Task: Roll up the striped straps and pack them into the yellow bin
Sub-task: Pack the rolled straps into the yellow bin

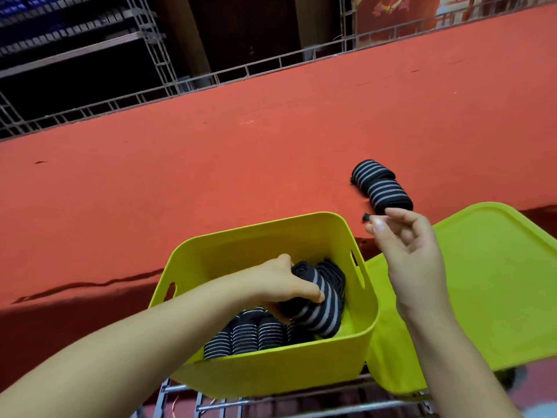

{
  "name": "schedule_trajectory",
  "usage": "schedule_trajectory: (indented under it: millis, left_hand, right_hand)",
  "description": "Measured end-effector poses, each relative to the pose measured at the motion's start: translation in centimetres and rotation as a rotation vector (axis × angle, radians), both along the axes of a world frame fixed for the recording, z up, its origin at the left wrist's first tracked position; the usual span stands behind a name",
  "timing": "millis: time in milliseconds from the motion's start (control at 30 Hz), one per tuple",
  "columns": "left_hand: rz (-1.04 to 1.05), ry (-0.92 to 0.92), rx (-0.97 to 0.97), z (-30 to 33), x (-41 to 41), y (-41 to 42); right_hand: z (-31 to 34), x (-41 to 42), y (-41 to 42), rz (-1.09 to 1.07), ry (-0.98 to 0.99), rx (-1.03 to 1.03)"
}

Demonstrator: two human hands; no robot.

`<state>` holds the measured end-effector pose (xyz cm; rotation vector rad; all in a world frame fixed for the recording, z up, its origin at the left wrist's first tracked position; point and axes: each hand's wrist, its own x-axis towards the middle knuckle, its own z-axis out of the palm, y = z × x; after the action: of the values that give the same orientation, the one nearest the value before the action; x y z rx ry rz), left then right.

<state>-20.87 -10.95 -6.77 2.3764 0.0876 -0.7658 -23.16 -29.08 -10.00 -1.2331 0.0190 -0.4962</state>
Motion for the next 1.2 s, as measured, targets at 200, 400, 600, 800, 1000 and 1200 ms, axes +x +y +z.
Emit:
schedule_trajectory:
  millis: [200,400,600,800,1000,1200]
  left_hand:
    - [-0.036,0.111,0.109,-2.5,-0.1,-3.3]
    - [-0.046,0.124,0.233,-4.6,-0.1,-4.8]
    - [-0.059,0.090,0.319,-6.0,0.3,-5.3]
    - [-0.025,0.136,0.281,-7.0,0.7,-5.8]
    - [-0.017,0.156,0.251,-7.7,1.0,-5.9]
    - [0.000,0.215,0.167,-6.8,1.5,-5.0]
  right_hand:
    - [0.5,0.2,0.0,0.037,0.001,-0.020]
    - [0.1,0.1,0.6,0.087,0.008,-0.038]
    - [-0.1,0.0,0.5,0.087,0.014,-0.023]
    - [-0.3,-0.2,0.2,0.084,0.032,-0.015]
    - [-0.3,-0.1,0.5,0.086,0.041,-0.035]
    - [-0.4,0.0,-0.1,0.096,0.044,-0.094]
